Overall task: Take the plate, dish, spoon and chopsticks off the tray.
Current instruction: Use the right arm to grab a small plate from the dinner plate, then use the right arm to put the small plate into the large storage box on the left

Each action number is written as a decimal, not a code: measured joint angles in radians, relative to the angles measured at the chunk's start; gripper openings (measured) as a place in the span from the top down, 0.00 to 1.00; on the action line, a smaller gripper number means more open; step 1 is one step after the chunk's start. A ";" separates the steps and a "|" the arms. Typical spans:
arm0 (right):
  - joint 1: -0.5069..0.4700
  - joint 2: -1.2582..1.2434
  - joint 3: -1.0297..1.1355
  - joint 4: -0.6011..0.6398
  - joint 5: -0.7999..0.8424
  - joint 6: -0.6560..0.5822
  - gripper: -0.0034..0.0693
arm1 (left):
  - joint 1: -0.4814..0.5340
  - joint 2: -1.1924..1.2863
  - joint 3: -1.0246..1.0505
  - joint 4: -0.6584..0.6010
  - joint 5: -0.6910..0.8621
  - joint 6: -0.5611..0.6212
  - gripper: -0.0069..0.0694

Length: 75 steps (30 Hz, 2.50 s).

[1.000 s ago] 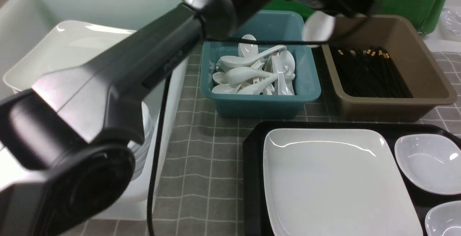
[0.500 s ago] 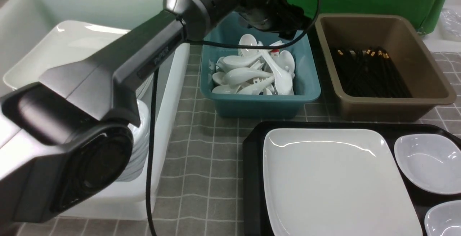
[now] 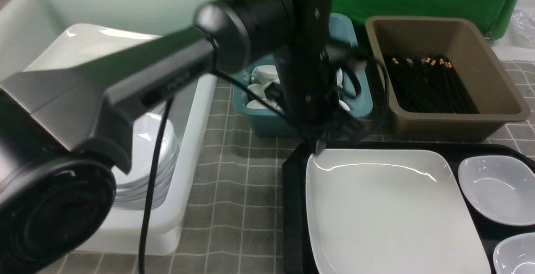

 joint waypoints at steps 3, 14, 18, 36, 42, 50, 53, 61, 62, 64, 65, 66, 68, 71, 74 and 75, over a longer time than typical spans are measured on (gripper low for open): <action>0.000 0.035 0.000 -0.136 0.049 0.068 0.90 | -0.021 -0.017 0.035 0.000 0.001 0.001 0.91; 0.023 0.416 0.028 -0.111 0.126 0.007 0.46 | -0.054 -0.391 0.288 -0.018 -0.114 0.001 0.91; 0.085 0.480 0.089 -0.155 0.045 0.019 0.26 | -0.054 -0.532 0.451 -0.018 -0.194 0.000 0.91; 0.198 0.747 0.226 -0.358 -0.308 0.190 0.58 | -0.054 -0.821 0.866 -0.292 -0.410 0.332 0.91; 0.199 0.700 0.153 -0.348 -0.199 0.176 0.72 | -0.054 -0.809 0.873 -0.197 -0.431 0.292 0.91; 0.199 0.452 -0.072 -0.286 0.017 0.171 0.87 | 0.003 -0.811 0.800 -0.034 -0.390 0.095 0.91; 0.199 0.402 -0.209 -0.146 0.039 0.111 0.87 | 0.084 -0.823 0.742 -0.026 -0.344 0.093 0.91; 0.410 0.583 -0.515 0.262 -0.024 -0.083 0.87 | 0.474 -0.990 0.702 -0.077 -0.244 0.096 0.90; 0.421 0.600 -0.523 0.262 -0.029 -0.083 0.87 | 0.485 -0.996 0.703 -0.081 -0.239 0.095 0.90; 0.570 0.715 -0.632 0.260 -0.085 -0.091 0.87 | 0.622 -1.070 0.734 -0.130 -0.234 0.096 0.90; 0.570 0.715 -0.642 0.260 -0.090 -0.091 0.87 | 0.622 -1.070 0.737 -0.134 -0.234 0.097 0.90; 0.656 0.803 -0.722 0.247 -0.123 -0.096 0.87 | 0.695 -1.117 0.765 -0.164 -0.244 0.100 0.90; 0.749 0.920 -0.832 0.216 -0.168 -0.121 0.87 | 0.765 -1.172 0.811 -0.192 -0.265 0.100 0.90; 0.854 1.098 -0.992 0.172 -0.219 -0.145 0.87 | 0.821 -1.248 0.890 -0.212 -0.294 0.100 0.90; 0.904 1.234 -1.126 0.127 -0.237 -0.157 0.87 | 0.831 -1.305 0.955 -0.214 -0.309 0.101 0.90; 0.917 1.268 -1.161 0.106 -0.243 -0.160 0.87 | 0.831 -1.318 0.970 -0.214 -0.310 0.101 0.90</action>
